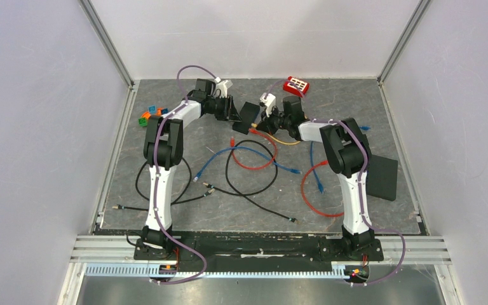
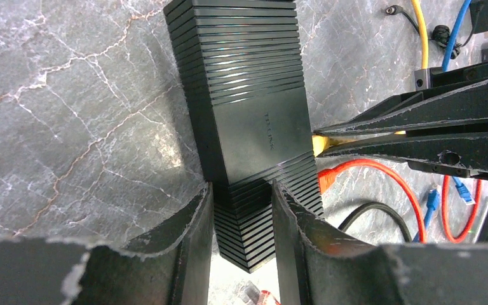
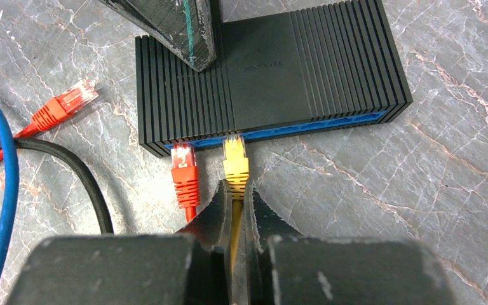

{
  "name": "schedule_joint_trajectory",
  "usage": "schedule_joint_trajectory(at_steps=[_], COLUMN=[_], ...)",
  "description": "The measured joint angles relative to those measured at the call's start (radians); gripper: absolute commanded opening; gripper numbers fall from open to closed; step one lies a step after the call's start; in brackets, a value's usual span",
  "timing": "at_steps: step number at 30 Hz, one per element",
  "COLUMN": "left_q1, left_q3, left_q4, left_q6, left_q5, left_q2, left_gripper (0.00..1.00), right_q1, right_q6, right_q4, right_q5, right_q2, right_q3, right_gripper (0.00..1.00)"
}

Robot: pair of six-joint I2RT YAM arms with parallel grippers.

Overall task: Insert the plug into the switch port
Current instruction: Insert the connector into the switch port.

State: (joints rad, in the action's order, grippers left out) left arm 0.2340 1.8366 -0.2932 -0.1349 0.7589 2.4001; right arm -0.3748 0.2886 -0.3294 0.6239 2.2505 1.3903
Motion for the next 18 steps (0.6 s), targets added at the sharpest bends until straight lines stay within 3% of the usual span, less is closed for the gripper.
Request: schedule_joint_trajectory(at_steps=[10, 18], left_q1=[0.001, 0.018], left_q3=[0.016, 0.028], left_q4=[-0.004, -0.024], left_q6=[0.032, 0.003], left_q5=[-0.076, -0.198], left_q2=[-0.011, -0.029], left_gripper=[0.43, 0.48], right_q1=[-0.026, -0.058], right_q6=[-0.029, -0.049], right_q4=[-0.051, -0.134], right_q5=[-0.1, -0.19], right_q2=[0.004, 0.003], right_q3=[-0.002, -0.032], right_gripper=[0.01, 0.31])
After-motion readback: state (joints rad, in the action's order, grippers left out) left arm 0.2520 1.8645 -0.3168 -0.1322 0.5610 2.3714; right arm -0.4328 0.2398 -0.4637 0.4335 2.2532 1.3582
